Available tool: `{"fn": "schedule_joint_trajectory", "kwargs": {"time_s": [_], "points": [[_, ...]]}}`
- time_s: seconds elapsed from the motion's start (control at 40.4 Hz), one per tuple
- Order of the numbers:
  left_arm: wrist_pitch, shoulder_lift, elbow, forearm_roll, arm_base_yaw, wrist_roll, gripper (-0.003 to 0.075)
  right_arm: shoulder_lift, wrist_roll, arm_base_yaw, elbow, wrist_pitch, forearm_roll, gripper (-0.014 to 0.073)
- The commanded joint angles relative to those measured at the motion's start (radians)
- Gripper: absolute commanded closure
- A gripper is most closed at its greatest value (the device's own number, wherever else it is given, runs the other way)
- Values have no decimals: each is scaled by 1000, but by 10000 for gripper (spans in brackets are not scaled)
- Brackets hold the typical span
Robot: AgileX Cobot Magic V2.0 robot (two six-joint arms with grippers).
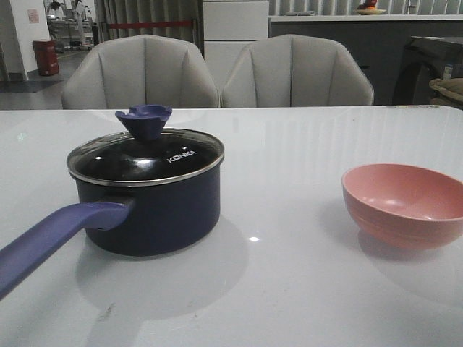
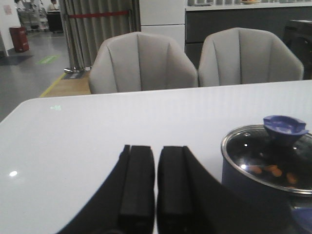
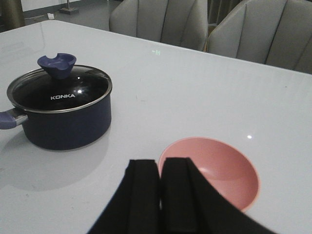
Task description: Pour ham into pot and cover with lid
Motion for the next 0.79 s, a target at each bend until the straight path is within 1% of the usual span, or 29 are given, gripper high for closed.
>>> {"fn": "schedule_joint_trajectory", "kwargs": {"time_s": [0.0, 0.099, 0.248, 0.372, 0.421, 0.768], "points": [[-117, -27, 22, 1, 28, -19, 598, 5, -8, 0, -29, -74, 2, 443], [-154, -62, 78, 2, 39, -38, 598, 5, -8, 0, -29, -74, 2, 443], [-156, -106, 158, 3, 39, -53, 598, 5, -8, 0, -29, -74, 2, 443], [-185, -121, 197, 45, 39, -154, 598, 5, -8, 0, -29, -74, 2, 443], [-185, -121, 200, 51, 39, -180, 598, 5, -8, 0, -29, -74, 2, 443], [-195, -121, 200, 47, 39, -180, 598, 5, -8, 0, -29, -74, 2, 443]]}}
